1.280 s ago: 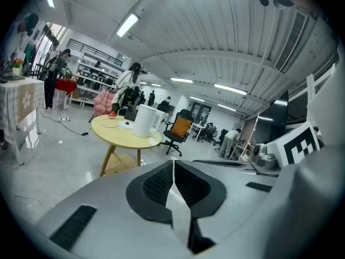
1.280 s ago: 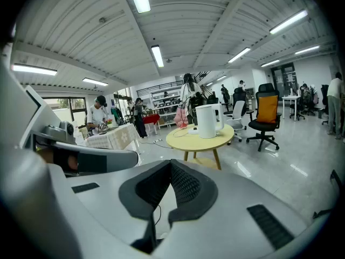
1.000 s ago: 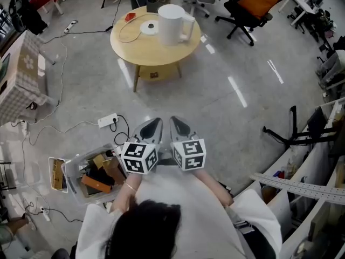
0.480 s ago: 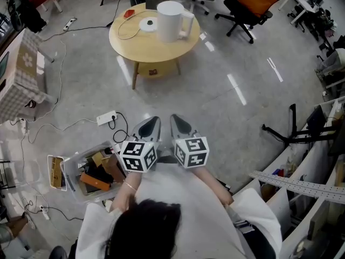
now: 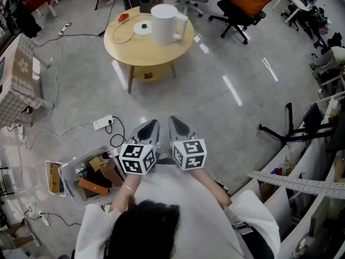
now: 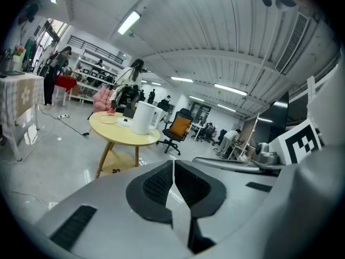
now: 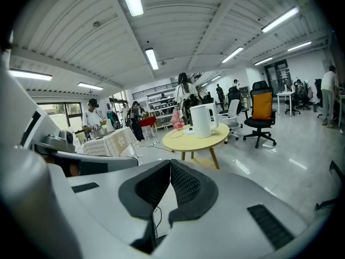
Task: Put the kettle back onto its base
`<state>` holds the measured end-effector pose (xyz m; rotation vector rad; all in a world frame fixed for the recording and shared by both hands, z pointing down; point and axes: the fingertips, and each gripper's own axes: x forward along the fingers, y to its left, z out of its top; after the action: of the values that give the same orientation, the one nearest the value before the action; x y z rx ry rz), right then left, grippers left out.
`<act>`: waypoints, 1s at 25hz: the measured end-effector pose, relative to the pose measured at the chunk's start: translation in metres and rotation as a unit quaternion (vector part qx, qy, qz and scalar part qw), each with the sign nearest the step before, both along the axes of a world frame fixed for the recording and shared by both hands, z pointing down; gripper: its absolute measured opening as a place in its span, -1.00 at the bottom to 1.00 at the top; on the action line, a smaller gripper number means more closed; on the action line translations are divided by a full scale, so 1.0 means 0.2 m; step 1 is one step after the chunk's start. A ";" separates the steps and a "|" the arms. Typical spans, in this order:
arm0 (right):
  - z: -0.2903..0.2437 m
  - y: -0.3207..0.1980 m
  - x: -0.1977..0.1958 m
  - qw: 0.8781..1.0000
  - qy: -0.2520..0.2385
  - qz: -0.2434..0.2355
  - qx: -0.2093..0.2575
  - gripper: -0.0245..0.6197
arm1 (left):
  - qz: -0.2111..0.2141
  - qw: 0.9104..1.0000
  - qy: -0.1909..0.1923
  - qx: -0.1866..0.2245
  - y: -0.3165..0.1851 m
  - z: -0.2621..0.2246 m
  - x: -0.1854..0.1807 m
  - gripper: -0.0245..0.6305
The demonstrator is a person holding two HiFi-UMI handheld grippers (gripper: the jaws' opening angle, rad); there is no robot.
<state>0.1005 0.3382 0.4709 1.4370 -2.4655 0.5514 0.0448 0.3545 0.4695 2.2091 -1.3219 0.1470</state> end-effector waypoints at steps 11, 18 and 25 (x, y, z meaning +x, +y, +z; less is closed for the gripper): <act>-0.02 -0.08 -0.09 1.000 0.008 -0.007 0.009 -0.84 | -0.015 1.000 -0.004 0.004 -0.10 0.00 -0.10 -0.83; -0.01 -0.15 -0.14 1.000 -0.007 0.006 0.000 -0.84 | -0.008 1.000 0.000 -0.002 -0.17 0.02 -0.14 -0.83; 0.00 -0.23 -0.16 1.000 0.000 0.020 -0.006 -0.84 | -0.001 1.000 0.004 -0.004 -0.26 0.01 -0.18 -0.83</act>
<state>0.0678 0.2922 0.4714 1.4845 -2.4340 0.5740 0.0091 0.3025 0.4718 2.2001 -1.3173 0.1423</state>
